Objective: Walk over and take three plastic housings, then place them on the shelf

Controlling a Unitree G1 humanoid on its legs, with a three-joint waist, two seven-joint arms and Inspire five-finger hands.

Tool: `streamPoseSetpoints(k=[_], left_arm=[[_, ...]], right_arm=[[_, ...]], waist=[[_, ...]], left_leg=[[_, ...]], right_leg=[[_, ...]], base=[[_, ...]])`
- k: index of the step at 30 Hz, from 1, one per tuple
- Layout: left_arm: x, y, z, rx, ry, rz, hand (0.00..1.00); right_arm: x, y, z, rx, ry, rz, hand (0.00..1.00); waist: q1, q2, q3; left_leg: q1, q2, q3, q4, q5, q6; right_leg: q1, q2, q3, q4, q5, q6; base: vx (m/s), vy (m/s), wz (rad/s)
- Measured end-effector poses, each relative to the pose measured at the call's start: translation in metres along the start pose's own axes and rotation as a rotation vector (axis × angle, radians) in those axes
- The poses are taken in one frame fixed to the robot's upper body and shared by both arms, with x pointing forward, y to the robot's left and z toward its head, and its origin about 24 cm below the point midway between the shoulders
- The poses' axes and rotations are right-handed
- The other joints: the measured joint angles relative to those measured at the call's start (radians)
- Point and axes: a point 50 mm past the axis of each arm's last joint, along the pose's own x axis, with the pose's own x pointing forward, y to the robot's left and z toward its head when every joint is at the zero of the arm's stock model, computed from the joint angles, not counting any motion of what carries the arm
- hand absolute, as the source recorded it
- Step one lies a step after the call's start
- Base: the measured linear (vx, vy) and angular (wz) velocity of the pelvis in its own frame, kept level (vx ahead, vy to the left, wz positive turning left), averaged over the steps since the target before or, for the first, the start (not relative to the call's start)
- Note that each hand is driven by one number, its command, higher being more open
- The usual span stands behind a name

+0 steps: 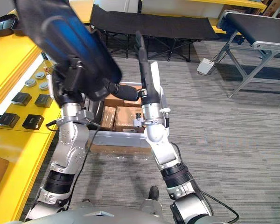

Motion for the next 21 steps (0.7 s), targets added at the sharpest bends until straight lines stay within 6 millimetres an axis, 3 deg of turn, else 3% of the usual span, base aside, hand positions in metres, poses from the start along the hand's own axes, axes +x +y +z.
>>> streamPoseSetpoints(k=[5,10,13,15,17,19,21], left_arm=[[-0.01,0.052,-0.005,0.262,-0.055,0.264,0.0],[-0.017,0.062,-0.007,0.363,-0.07,0.278,0.0],[-0.028,0.069,-0.014,0.381,-0.026,0.243,0.0],[-0.046,0.079,-0.02,0.386,0.043,0.213,0.0],[-0.059,0.083,-0.024,0.327,0.105,0.2,0.0],[-0.073,0.085,-0.026,0.244,0.169,0.189,0.0],[-0.077,0.088,-0.024,0.193,0.193,0.186,0.0]], right_arm=[[0.004,-0.02,0.027,-0.01,-0.121,0.009,1.0],[-0.027,-0.037,0.01,0.017,0.017,0.024,1.0],[-0.075,-0.038,-0.018,0.048,0.254,0.035,1.0],[-0.115,-0.032,-0.037,0.1,0.454,-0.017,1.0],[-0.141,-0.029,-0.05,0.133,0.581,-0.064,1.0],[-0.162,-0.026,-0.059,0.153,0.678,-0.097,1.0],[-0.166,-0.024,-0.06,0.158,0.697,-0.096,1.0]], waist=[[-0.013,-0.002,-0.005],[-0.004,-0.016,-0.024],[-0.011,-0.008,-0.038],[-0.022,0.002,-0.043],[-0.024,0.003,-0.043],[-0.025,0.004,-0.043],[-0.025,0.006,-0.043]], left_leg=[[0.0,0.003,0.009,-0.008,-0.001,-0.001],[0.001,0.013,0.013,-0.013,-0.001,-0.005],[0.0,0.012,0.02,-0.013,-0.009,-0.005],[-0.002,0.012,0.028,-0.013,-0.014,-0.004],[-0.002,0.012,0.037,-0.012,-0.017,-0.004],[-0.003,0.012,0.039,-0.007,-0.021,-0.002],[-0.007,0.012,0.038,0.004,-0.026,-0.001]], right_leg=[[-0.01,0.002,0.001,0.0,-0.002,-0.003],[-0.014,0.012,0.001,0.0,-0.002,-0.003],[-0.018,0.012,0.001,0.0,-0.002,-0.003],[-0.025,0.012,0.001,0.0,-0.002,-0.003],[-0.029,0.012,0.006,0.0,-0.002,-0.003],[-0.029,0.012,0.006,0.0,-0.003,-0.003],[-0.029,0.012,0.006,0.0,-0.004,-0.003]], base=[[0.0,0.005,-0.04],[0.02,0.003,-0.01],[0.03,0.019,-0.06],[0.03,0.021,-0.09],[0.01,0.012,-0.1],[-0.01,0.008,-0.05],[0.0,0.0,0.0]])
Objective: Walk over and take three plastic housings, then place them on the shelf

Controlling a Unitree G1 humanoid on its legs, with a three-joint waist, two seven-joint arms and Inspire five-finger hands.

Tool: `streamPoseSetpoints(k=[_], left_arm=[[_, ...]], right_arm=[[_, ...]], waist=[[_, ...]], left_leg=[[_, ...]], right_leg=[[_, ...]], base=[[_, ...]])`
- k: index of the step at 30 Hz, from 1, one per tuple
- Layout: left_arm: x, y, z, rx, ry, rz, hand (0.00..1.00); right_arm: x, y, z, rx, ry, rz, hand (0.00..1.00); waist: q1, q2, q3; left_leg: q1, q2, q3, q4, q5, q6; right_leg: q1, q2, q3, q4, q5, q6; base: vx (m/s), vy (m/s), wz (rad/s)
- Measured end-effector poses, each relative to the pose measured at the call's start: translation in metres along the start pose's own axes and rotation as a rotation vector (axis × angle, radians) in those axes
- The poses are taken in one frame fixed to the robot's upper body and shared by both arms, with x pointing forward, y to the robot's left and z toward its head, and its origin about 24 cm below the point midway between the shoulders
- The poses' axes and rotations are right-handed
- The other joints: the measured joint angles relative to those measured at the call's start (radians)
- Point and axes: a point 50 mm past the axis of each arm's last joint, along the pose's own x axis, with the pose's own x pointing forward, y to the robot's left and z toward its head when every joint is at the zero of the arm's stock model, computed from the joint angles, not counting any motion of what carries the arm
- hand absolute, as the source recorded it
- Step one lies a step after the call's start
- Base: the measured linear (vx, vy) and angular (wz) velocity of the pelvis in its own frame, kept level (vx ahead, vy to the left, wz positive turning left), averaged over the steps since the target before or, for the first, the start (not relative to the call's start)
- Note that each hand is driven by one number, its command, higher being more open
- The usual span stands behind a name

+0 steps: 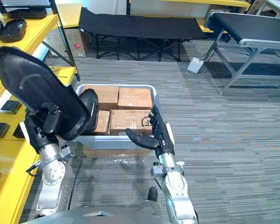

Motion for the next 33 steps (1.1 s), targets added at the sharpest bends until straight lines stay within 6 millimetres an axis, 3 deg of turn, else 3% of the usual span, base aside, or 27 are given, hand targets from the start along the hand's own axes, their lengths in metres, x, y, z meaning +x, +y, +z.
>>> streamPoseSetpoints(k=[5,11,15,18,20,24,27,28,30,33], left_arm=[[-0.001,0.004,0.02,-0.091,-0.068,-0.011,0.0],[-0.005,0.007,0.053,-0.136,-0.21,-0.09,0.0],[-0.01,0.031,0.055,-0.068,-0.212,-0.029,0.0],[-0.014,0.046,0.052,-0.058,-0.178,0.003,0.0],[-0.014,0.044,0.051,-0.081,-0.171,-0.037,0.0],[-0.018,0.048,0.053,-0.104,-0.185,-0.084,0.0],[-0.018,0.047,0.054,-0.122,-0.195,-0.155,0.0],[-0.019,0.043,0.055,-0.139,-0.203,-0.212,0.0],[-0.019,0.04,0.055,-0.159,-0.203,-0.268,0.0],[-0.021,0.034,0.055,-0.166,-0.206,-0.332,0.0]], right_arm=[[0.011,0.015,0.009,0.054,-0.053,0.052,1.0],[0.034,0.043,0.021,0.102,-0.102,0.175,1.0],[0.043,0.044,0.01,0.114,-0.048,0.188,1.0],[0.042,0.043,0.008,0.113,-0.03,0.186,1.0],[0.043,0.039,0.007,0.105,-0.028,0.166,1.0],[0.046,0.041,0.004,0.09,-0.015,0.186,1.0],[0.046,0.041,0.004,0.094,-0.015,0.191,1.0],[0.046,0.04,0.004,0.094,-0.017,0.186,1.0],[0.045,0.039,0.005,0.099,-0.02,0.177,1.0],[0.044,0.038,0.003,0.11,-0.015,0.164,1.0]], waist=[[0.009,0.018,-0.009],[0.066,0.055,-0.018],[0.123,0.066,-0.024],[0.135,0.061,-0.025],[0.138,0.059,-0.024],[0.175,0.066,-0.021],[0.165,0.072,-0.019],[0.148,0.065,-0.021],[0.137,0.061,-0.02],[0.141,0.063,-0.018]], left_leg=[[-0.03,0.0,-0.037,0.018,-0.006,0.011],[-0.066,-0.001,-0.145,0.017,0.019,0.006],[-0.084,-0.005,-0.211,0.019,0.024,0.009],[-0.121,-0.023,-0.242,0.019,0.059,0.035],[-0.145,-0.04,-0.22,0.008,0.1,0.047],[-0.149,-0.05,-0.245,-0.05,0.147,0.054],[-0.153,-0.063,-0.291,-0.073,0.16,0.072],[-0.167,-0.079,-0.335,-0.073,0.168,0.073],[-0.173,-0.094,-0.373,-0.083,0.182,0.07],[-0.177,-0.102,-0.401,-0.108,0.225,0.05]], right_leg=[[0.007,-0.004,-0.039,0.0,-0.006,-0.002],[0.054,-0.006,-0.145,0.0,-0.019,0.0],[0.102,-0.007,-0.219,0.0,-0.037,0.006],[0.147,-0.023,-0.317,0.0,-0.062,0.014],[0.182,-0.036,-0.398,0.001,-0.071,0.017],[0.21,-0.038,-0.465,0.005,-0.1,0.025],[0.192,-0.049,-0.405,0.118,-0.21,0.032],[0.168,-0.046,-0.328,0.19,-0.278,0.026],[0.154,-0.042,-0.27,0.244,-0.33,0.015],[0.157,-0.043,-0.283,0.271,-0.354,0.019]], base=[[-0.03,-0.002,0.19],[0.01,-0.008,0.49],[0.02,0.001,0.49],[0.02,0.003,0.92],[0.02,0.022,1.21],[-0.01,-0.002,0.71],[-0.02,-0.018,0.75],[-0.01,-0.049,0.82],[0.0,-0.067,0.76],[0.03,-0.077,0.52]])
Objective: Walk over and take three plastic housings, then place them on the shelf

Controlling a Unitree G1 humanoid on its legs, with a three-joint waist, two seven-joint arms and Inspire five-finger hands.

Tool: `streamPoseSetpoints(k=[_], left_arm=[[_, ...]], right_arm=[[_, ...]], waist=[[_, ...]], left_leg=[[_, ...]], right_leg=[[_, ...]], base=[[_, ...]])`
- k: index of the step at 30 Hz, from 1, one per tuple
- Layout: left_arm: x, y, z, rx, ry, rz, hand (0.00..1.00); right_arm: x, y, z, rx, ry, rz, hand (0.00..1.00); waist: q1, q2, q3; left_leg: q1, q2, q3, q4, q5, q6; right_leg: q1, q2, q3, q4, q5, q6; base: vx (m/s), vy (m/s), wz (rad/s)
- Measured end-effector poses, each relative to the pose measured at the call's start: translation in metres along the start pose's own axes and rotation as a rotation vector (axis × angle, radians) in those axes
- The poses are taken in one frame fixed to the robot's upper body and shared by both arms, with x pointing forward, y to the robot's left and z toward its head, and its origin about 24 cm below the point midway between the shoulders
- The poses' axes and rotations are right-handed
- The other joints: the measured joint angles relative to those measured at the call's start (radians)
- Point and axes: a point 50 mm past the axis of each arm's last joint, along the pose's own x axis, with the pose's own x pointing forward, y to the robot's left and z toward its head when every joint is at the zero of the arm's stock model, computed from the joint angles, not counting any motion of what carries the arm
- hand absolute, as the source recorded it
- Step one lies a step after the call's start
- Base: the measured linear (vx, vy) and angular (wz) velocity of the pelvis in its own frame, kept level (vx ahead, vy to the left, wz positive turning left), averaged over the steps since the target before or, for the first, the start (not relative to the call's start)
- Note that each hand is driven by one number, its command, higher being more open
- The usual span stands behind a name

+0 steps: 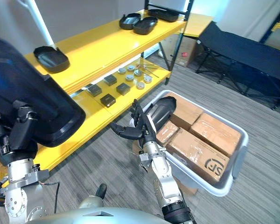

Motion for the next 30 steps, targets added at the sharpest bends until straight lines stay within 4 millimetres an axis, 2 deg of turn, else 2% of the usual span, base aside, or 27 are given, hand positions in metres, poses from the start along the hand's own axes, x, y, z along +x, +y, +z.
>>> streamPoseSetpoints(k=[5,8,9,11,13,15,17,18,19,20,21,22,23,24,25,26,27,28,29,30], left_arm=[[0.001,-0.006,-0.002,-0.024,0.005,0.008,0.0],[0.001,-0.006,-0.002,-0.026,0.006,0.019,0.0],[0.0,-0.005,-0.002,-0.022,0.007,0.018,0.0],[-0.001,-0.004,-0.001,-0.017,0.003,0.031,0.0],[-0.001,-0.002,0.0,-0.011,-0.003,0.036,0.0],[-0.001,-0.001,0.001,-0.004,-0.009,0.037,0.0],[0.0,0.003,0.004,0.014,-0.025,0.043,0.0],[0.001,0.003,0.007,0.025,-0.037,0.037,0.0],[0.002,0.003,0.013,0.039,-0.062,0.015,0.0],[0.002,0.003,0.015,0.045,-0.076,0.011,0.0],[0.004,0.003,0.016,0.065,-0.088,0.007,0.0],[0.004,0.005,0.019,0.104,-0.101,0.004,0.0],[0.006,0.007,0.024,0.157,-0.118,0.004,0.0],[0.009,0.009,0.027,0.169,-0.138,0.019,0.0],[0.011,0.009,0.027,0.171,-0.145,0.028,0.0],[0.015,0.01,0.028,0.162,-0.167,0.051,0.0],[0.017,0.008,0.028,0.155,-0.177,0.052,0.0],[0.023,0.007,0.027,0.142,-0.194,0.05,0.0],[0.026,0.006,0.026,0.136,-0.2,0.051,0.0],[0.031,0.006,0.021,0.128,-0.196,0.055,0.0]], right_arm=[[0.0,-0.003,0.001,-0.011,-0.001,0.027,1.0],[-0.003,-0.003,-0.001,-0.016,0.005,0.046,1.0],[-0.005,-0.004,-0.003,-0.015,0.012,0.04,1.0],[-0.005,-0.003,-0.003,-0.013,0.01,0.045,1.0],[-0.005,-0.002,-0.001,-0.011,-0.006,0.051,1.0],[-0.004,0.002,0.002,-0.002,-0.025,0.062,1.0],[0.001,0.007,0.006,0.008,-0.043,0.084,1.0],[0.002,0.008,0.007,0.015,-0.048,0.085,1.0],[0.0,0.006,0.006,0.039,-0.045,0.074,1.0],[0.0,0.004,0.007,0.033,-0.048,0.071,1.0],[-0.001,0.003,0.007,0.042,-0.045,0.065,1.0],[-0.001,0.002,0.006,0.048,-0.045,0.059,1.0],[0.0,0.004,0.007,0.056,-0.052,0.06,1.0],[0.002,0.008,0.009,0.075,-0.077,0.059,1.0],[0.003,0.009,0.011,0.079,-0.083,0.061,1.0],[0.005,0.009,0.015,0.076,-0.105,0.062,1.0],[0.005,0.008,0.018,0.073,-0.121,0.056,1.0],[0.005,0.005,0.028,0.064,-0.169,0.043,1.0],[0.005,0.003,0.034,0.058,-0.194,0.036,1.0],[0.004,-0.003,0.048,0.043,-0.252,0.016,1.0]], waist=[[-0.002,0.008,0.009],[-0.013,0.012,0.03],[-0.014,0.008,0.038],[-0.003,0.001,0.066],[0.002,-0.007,0.086],[0.006,-0.018,0.097],[0.018,-0.036,0.106],[0.027,-0.047,0.11],[0.028,-0.064,0.111],[0.027,-0.049,0.112],[0.025,-0.047,0.107],[0.013,-0.053,0.101],[0.001,-0.053,0.1],[-0.01,-0.056,0.098],[-0.016,-0.055,0.098],[-0.03,-0.044,0.1],[-0.031,-0.04,0.099],[-0.04,-0.03,0.101],[-0.05,-0.025,0.101],[-0.074,-0.024,0.099]], left_leg=[[-0.015,0.009,0.033,0.0,0.037,-0.006],[-0.005,0.014,0.065,0.002,0.041,0.002],[-0.003,0.013,0.086,0.004,0.036,0.015],[0.008,0.012,0.106,0.015,0.017,0.032],[-0.017,-0.001,0.117,0.068,-0.009,0.037],[-0.055,-0.027,0.123,0.145,-0.047,0.045],[-0.102,-0.065,0.138,0.258,-0.115,0.067],[-0.119,-0.083,0.156,0.314,-0.151,0.086],[-0.128,-0.112,0.219,0.399,-0.23,0.144],[-0.129,-0.112,0.212,0.422,-0.249,0.121],[-0.127,-0.131,0.202,0.437,-0.271,0.132],[-0.112,-0.147,0.195,0.425,-0.281,0.146],[-0.09,-0.152,0.17,0.397,-0.284,0.166],[-0.063,-0.156,0.133,0.369,-0.277,0.189],[-0.041,-0.155,0.117,0.351,-0.276,0.192],[0.017,-0.152,0.072,0.308,-0.267,0.187],[0.033,-0.15,0.056,0.294,-0.265,0.187],[0.053,-0.152,0.018,0.28,-0.266,0.184],[0.058,-0.155,-0.006,0.279,-0.268,0.182],[0.077,-0.166,-0.064,0.28,-0.272,0.172]], right_leg=[[0.01,0.021,-0.015,0.0,-0.006,-0.003],[0.017,0.019,-0.024,0.038,-0.045,-0.009],[0.015,0.012,-0.027,0.061,-0.061,-0.007],[0.015,0.003,-0.016,0.076,-0.07,-0.005],[0.016,-0.01,-0.014,0.08,-0.071,-0.004],[0.015,-0.033,-0.013,0.084,-0.075,0.002],[0.024,-0.065,-0.01,0.078,-0.076,-0.003],[0.043,-0.082,-0.009,0.056,-0.079,-0.013],[0.089,-0.097,-0.013,0.065,-0.067,-0.093],[0.065,-0.111,-0.001,0.146,-0.051,-0.143],[-0.01,-0.154,0.042,0.308,0.0,-0.192],[-0.082,-0.18,0.105,0.422,0.087,-0.217],[-0.145,-0.172,0.188,0.526,0.126,-0.184],[-0.194,-0.12,0.226,0.599,0.036,-0.157],[-0.207,-0.084,0.237,0.608,-0.01,-0.153],[-0.224,0.013,0.244,0.547,-0.084,-0.157],[-0.24,0.052,0.257,0.509,-0.102,-0.159],[-0.278,0.118,0.304,0.435,-0.108,-0.167],[-0.301,0.142,0.335,0.402,-0.107,-0.166],[-0.342,0.181,0.423,0.334,-0.092,-0.142]], base=[[-0.01,-0.026,0.28],[-0.08,-0.006,0.17],[-0.11,0.012,0.19],[-0.09,0.026,-0.08],[-0.05,0.051,-0.03],[0.01,0.103,0.1],[0.06,0.152,0.06],[0.15,0.224,0.2],[0.19,0.217,0.26],[0.23,0.291,0.42],[0.16,0.202,0.43],[0.23,0.257,0.53],[0.3,0.143,0.58],[0.35,0.099,0.55],[0.47,0.057,0.72],[0.4,0.058,0.63],[0.45,0.029,0.93],[0.27,-0.03,0.86],[0.39,-0.106,1.45],[0.33,-0.123,1.32]])
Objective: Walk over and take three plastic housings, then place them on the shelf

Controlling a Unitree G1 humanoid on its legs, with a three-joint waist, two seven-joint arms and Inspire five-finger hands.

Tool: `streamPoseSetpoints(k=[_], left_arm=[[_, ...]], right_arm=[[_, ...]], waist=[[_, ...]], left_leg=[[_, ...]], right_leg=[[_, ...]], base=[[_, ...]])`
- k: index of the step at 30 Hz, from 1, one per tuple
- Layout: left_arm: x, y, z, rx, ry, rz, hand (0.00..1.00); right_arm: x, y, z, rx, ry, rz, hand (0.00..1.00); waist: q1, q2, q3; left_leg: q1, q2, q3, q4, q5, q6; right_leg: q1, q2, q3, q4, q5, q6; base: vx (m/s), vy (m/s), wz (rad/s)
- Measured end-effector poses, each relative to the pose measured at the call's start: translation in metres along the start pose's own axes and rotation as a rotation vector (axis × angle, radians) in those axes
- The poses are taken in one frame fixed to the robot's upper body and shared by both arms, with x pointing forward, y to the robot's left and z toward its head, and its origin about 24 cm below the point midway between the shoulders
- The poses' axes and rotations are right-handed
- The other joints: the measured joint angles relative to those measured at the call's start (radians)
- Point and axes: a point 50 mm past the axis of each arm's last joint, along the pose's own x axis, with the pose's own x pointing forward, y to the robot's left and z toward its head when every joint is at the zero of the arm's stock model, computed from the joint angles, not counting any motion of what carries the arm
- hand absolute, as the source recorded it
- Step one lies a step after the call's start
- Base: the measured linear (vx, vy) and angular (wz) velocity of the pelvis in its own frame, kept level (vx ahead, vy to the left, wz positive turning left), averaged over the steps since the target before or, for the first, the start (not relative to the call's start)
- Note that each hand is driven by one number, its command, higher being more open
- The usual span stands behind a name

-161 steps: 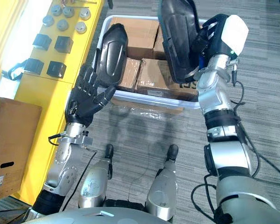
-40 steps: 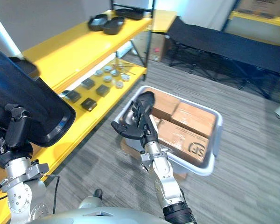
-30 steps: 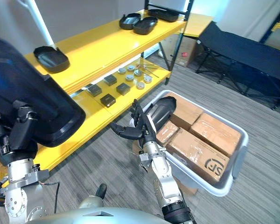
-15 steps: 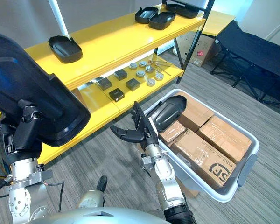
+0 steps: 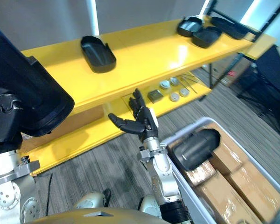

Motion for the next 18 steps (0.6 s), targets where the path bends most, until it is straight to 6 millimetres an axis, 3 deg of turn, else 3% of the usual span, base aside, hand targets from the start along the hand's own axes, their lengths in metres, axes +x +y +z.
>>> streamPoseSetpoints(k=[1,2,3,4,5,7,10,16,18], left_arm=[[0.0,0.001,-0.003,0.001,0.01,0.002,0.0],[-0.001,0.002,-0.007,0.011,0.03,-0.004,0.0],[-0.002,0.004,-0.008,0.025,0.042,-0.009,0.0],[-0.002,0.005,-0.009,0.027,0.046,-0.007,0.0],[-0.005,0.003,-0.013,0.007,0.07,0.011,0.0],[-0.008,0.002,-0.014,-0.001,0.079,0.004,0.0],[-0.007,-0.007,-0.016,-0.037,0.079,-0.039,0.0],[-0.009,-0.016,-0.019,-0.062,0.1,-0.081,0.0],[-0.01,-0.015,-0.02,-0.056,0.113,-0.077,0.0]], right_arm=[[0.001,-0.002,0.004,-0.008,-0.016,-0.006,1.0],[0.001,-0.009,0.012,-0.028,-0.049,-0.021,1.0],[0.002,-0.014,0.018,-0.044,-0.074,-0.031,1.0],[0.002,-0.017,0.021,-0.042,-0.083,-0.036,1.0],[0.005,-0.024,0.025,-0.058,-0.092,-0.04,1.0],[0.009,-0.034,0.035,-0.098,-0.119,-0.05,1.0],[0.009,-0.046,0.042,-0.117,-0.147,-0.096,1.0],[0.001,-0.042,0.046,-0.051,-0.195,-0.104,1.0],[-0.002,-0.04,0.045,-0.018,-0.201,-0.095,1.0]], waist=[[-0.009,0.003,-0.001],[-0.014,-0.004,-0.005],[-0.009,-0.036,-0.021],[-0.01,-0.042,-0.027],[-0.005,0.003,-0.032],[-0.003,0.046,-0.044],[-0.01,0.05,-0.046],[-0.009,0.049,-0.047],[-0.008,0.044,-0.045]], left_leg=[[0.009,-0.004,-0.018,0.002,-0.004,-0.007],[0.03,-0.021,-0.045,0.007,-0.015,-0.027],[0.037,-0.049,-0.052,0.021,-0.038,-0.059],[0.038,-0.054,-0.05,0.032,-0.055,-0.066],[0.031,-0.017,-0.038,0.057,-0.079,-0.075],[0.031,0.063,0.105,0.03,-0.082,-0.074],[0.073,0.105,0.263,-0.055,-0.037,-0.069],[0.107,0.086,0.27,-0.1,-0.016,-0.061],[0.08,0.074,0.268,-0.043,-0.016,-0.062]], right_leg=[[-0.009,0.006,0.024,-0.029,0.009,0.012],[-0.002,-0.005,0.025,-0.13,0.063,0.034],[0.011,-0.036,0.016,-0.238,0.222,0.013],[0.019,-0.052,0.008,-0.248,0.236,0.036],[0.053,-0.029,-0.037,-0.268,0.24,0.028],[0.117,0.011,-0.094,-0.358,0.25,0.013],[0.178,0.019,-0.147,-0.407,0.251,0.008],[0.229,0.003,-0.163,-0.464,0.253,0.011],[0.235,-0.008,-0.168,-0.466,0.252,0.012]], base=[[0.42,-0.188,1.59],[0.39,-0.233,1.23],[0.39,-0.264,1.16],[0.29,-0.238,0.89],[0.25,-0.189,0.71],[0.29,-0.201,0.63],[0.17,-0.11,0.46],[0.05,0.021,0.09],[-0.02,0.043,0.2]])
